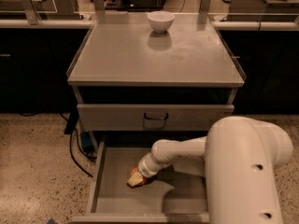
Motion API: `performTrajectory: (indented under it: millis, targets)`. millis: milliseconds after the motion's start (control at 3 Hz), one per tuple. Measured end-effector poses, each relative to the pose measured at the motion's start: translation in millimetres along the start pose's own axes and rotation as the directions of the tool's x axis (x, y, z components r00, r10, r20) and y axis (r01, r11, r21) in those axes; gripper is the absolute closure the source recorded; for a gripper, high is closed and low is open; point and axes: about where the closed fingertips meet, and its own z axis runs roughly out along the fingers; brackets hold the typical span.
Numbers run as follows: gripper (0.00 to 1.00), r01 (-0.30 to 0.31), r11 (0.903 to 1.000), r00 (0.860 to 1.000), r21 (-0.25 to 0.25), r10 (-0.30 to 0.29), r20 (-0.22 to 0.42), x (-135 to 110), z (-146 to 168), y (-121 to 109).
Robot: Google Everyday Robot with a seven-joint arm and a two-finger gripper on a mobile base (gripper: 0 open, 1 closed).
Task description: Pick orange from middle drawer and place on counter
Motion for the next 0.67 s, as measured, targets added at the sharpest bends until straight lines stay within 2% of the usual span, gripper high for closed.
performTrajectory:
  millis: [333,667]
  targets:
    - [1.0,0.037,0.9991,0.999,-0.02,-0.036,0.02,-5.8,-27.8,14.8]
    - [1.0,0.102,0.994,0.987,-0.039,-0.096,0.125,-35.8,-86.3,34.6]
